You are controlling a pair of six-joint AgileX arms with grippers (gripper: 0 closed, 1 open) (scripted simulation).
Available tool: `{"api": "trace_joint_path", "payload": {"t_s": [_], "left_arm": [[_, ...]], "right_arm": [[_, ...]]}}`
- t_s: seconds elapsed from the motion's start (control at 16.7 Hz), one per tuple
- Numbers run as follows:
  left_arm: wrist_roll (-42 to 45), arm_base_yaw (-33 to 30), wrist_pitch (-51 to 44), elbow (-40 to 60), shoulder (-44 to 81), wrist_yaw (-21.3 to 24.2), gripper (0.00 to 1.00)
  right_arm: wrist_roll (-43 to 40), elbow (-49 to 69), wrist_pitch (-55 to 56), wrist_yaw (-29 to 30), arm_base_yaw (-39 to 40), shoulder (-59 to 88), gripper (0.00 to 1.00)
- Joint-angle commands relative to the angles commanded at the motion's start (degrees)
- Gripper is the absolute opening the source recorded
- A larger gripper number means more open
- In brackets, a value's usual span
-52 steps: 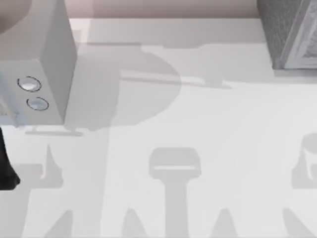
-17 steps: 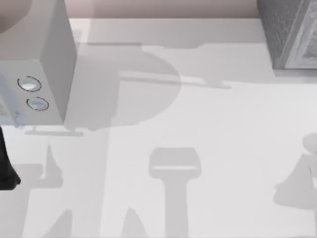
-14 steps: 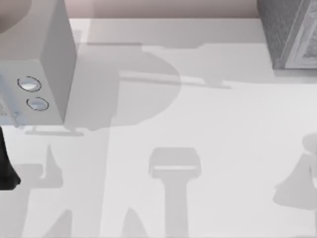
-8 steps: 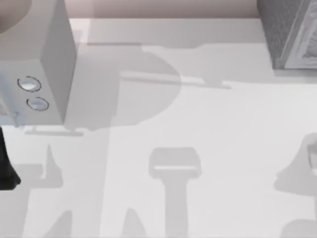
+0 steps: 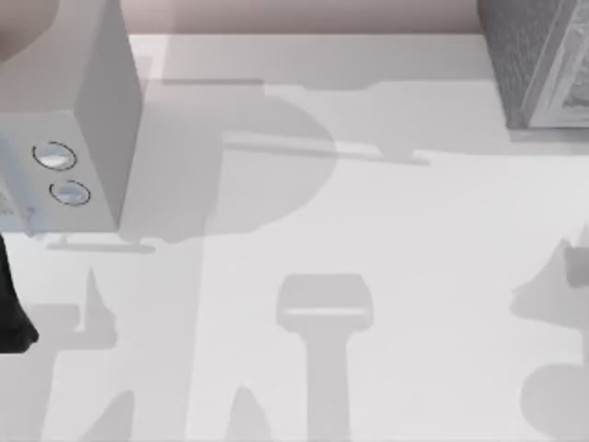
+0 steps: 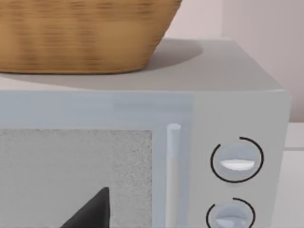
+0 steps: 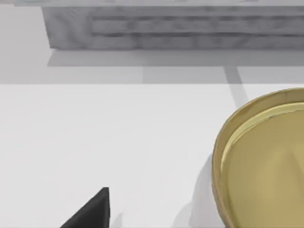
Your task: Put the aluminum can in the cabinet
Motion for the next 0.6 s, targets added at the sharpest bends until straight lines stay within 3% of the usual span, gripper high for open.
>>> {"api": "trace_joint_path", "payload": {"t_s": [0.06,0.6], "left_arm": [[0.0,0.0,0.0,0.0,0.0,0.0,1.00],[0.0,0.0,0.0,0.0,0.0,0.0,1.00]], "right_arm": [[0.0,0.0,0.0,0.0,0.0,0.0,1.00],[0.0,0.0,0.0,0.0,0.0,0.0,0.32]]}}
